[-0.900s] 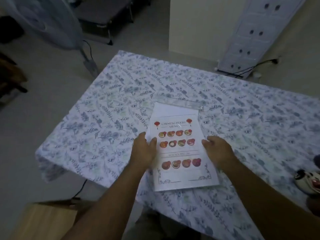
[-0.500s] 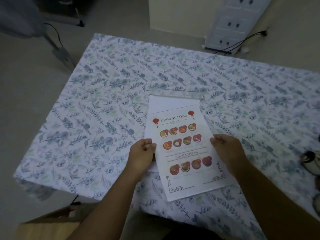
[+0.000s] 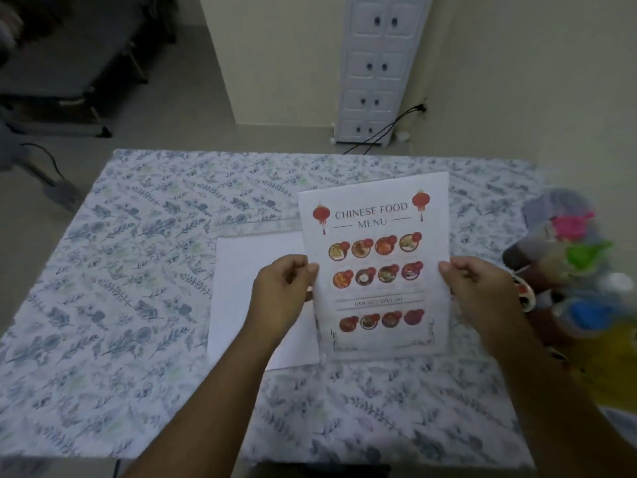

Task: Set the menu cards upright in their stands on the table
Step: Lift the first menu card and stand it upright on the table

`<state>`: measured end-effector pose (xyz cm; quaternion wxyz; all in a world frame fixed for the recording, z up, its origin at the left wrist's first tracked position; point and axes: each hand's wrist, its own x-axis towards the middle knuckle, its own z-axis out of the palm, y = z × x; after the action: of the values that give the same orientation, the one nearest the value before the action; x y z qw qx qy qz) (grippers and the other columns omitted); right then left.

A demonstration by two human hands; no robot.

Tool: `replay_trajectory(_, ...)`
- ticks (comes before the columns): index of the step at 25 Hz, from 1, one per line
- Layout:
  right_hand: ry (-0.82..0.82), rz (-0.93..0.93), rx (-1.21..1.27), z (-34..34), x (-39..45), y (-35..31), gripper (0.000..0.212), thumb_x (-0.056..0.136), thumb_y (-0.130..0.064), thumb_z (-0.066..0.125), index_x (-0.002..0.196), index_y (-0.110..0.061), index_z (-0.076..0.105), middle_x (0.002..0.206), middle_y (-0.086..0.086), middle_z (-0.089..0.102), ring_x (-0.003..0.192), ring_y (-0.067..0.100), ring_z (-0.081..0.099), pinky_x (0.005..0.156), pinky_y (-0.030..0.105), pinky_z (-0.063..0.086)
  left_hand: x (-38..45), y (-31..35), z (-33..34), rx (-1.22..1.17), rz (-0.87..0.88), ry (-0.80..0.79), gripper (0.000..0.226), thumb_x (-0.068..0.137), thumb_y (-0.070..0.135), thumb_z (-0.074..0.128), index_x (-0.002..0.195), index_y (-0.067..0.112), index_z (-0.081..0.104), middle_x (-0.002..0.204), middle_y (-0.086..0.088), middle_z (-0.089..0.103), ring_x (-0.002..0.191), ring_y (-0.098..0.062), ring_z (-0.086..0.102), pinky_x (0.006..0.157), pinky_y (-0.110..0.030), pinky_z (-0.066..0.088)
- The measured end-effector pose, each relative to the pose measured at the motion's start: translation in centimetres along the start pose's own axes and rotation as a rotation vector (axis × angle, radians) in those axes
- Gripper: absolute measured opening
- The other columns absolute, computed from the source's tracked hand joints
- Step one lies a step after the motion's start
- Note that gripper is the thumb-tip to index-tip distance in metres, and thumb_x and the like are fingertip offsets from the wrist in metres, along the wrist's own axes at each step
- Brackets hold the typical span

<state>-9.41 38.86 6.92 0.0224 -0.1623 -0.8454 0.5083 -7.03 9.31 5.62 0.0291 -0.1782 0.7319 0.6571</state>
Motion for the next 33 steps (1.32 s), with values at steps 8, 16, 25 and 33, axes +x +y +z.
replay_trajectory(8,0.141,-0.026,0.223,-1.5,4.4,5.3,0.015,0.095,-0.017,0.07,0.109,-0.02,0.076,0.087,-0.018,0.073,0.073,-0.005,0.072,0.066,0.015,0.059,1.8,0.2,7.4,0.056,0.233,0.069,0.015,0.098,0.015,0.066,0.106,0.013,0.079,0.103,0.0,0.081,0.1,-0.018,0.076,0.091,-0.043,0.061)
replay_trajectory(16,0.201,-0.037,0.266,-0.5,4.3,5.8,0.011,0.094,-0.023,0.072,0.089,-0.032,0.07,0.078,-0.019,0.07,0.065,-0.015,0.066,0.058,0.005,0.051,1.5,-0.6,8.7,0.193,0.306,0.232,0.014,0.097,0.026,0.067,0.083,0.027,0.069,0.086,0.009,0.078,0.084,-0.011,0.074,0.077,-0.033,0.063)
replay_trajectory(25,0.054,-0.126,0.083,-2.1,1.9,5.0,0.035,0.101,-0.023,0.062,0.135,-0.017,0.068,0.114,-0.006,0.074,0.11,0.01,0.069,0.088,0.025,0.056,-0.1,-0.2,9.3,0.174,0.311,0.246,0.011,0.099,0.027,0.064,0.1,0.034,0.073,0.094,0.027,0.075,0.092,0.007,0.069,0.076,-0.015,0.056)
replay_trajectory(33,-0.303,-0.522,-0.345,6.0,-7.4,4.4,0.047,0.099,-0.028,0.063,0.143,-0.01,0.063,0.147,0.007,0.062,0.141,0.026,0.05,0.117,0.042,0.039,-4.8,-4.9,2.0,0.517,0.275,0.3,0.048,0.103,0.037,0.052,0.149,0.02,0.053,0.154,0.004,0.052,0.147,-0.011,0.038,0.118,-0.027,0.028)
